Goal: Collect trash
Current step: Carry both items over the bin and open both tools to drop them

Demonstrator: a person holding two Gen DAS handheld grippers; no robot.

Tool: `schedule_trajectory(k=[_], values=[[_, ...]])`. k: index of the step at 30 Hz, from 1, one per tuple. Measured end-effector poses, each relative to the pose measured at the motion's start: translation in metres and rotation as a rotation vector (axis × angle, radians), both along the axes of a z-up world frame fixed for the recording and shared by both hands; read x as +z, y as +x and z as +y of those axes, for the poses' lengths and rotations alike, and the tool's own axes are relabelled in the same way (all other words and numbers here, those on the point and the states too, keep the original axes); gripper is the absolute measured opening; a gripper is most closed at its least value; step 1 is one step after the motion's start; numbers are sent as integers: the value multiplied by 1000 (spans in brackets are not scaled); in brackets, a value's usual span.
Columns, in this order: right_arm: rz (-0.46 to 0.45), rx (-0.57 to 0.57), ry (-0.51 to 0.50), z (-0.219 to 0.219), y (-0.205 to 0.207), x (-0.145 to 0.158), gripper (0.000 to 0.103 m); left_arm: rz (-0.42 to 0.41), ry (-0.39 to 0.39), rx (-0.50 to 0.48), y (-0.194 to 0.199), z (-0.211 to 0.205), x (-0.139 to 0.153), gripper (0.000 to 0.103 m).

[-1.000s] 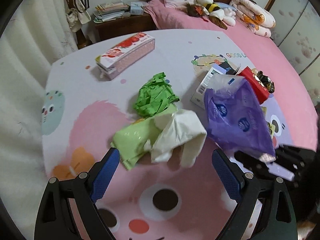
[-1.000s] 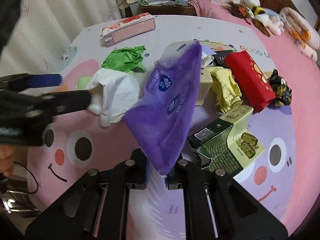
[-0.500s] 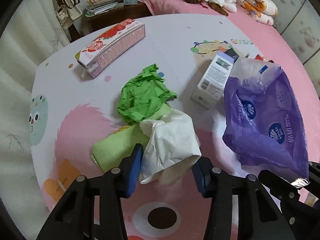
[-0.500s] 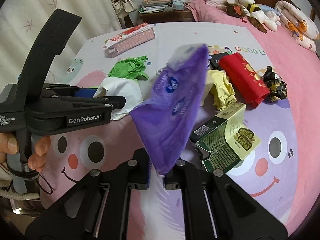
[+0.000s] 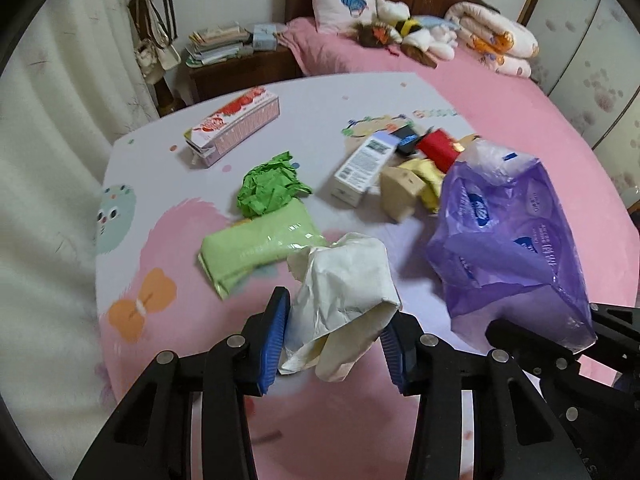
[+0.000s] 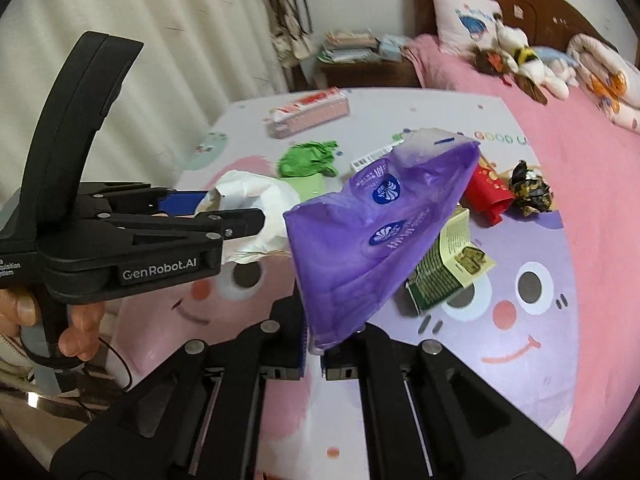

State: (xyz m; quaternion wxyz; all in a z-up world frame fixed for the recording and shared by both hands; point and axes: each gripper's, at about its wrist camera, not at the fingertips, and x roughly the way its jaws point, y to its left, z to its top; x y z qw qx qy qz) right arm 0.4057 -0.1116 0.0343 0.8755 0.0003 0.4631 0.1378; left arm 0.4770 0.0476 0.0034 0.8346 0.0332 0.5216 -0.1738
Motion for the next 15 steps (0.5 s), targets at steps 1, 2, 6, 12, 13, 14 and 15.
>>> schedule_trajectory(k=[1, 2, 6, 12, 13, 14, 15], values=[[-13, 18, 6, -3, -15, 7, 2, -12, -3, 9, -11, -2, 6, 43], [-23, 37, 10, -6, -32, 13, 2, -23, -6, 19, -25, -3, 13, 43], [-50, 96, 9, -19, -87, 27, 2, -70, -33, 75, -96, -13, 40, 43], [-78, 161, 3, -48, -189, 31, 2, -123, -34, 131, -206, -39, 52, 43], [-76, 170, 2, -54, -207, 29, 2, -122, -37, 141, -223, -43, 52, 43], [-72, 174, 3, -58, -220, 26, 2, -120, -40, 149, -239, -46, 51, 43], [-61, 175, 2, -63, -234, 23, 2, -115, -49, 155, -258, -49, 49, 43]])
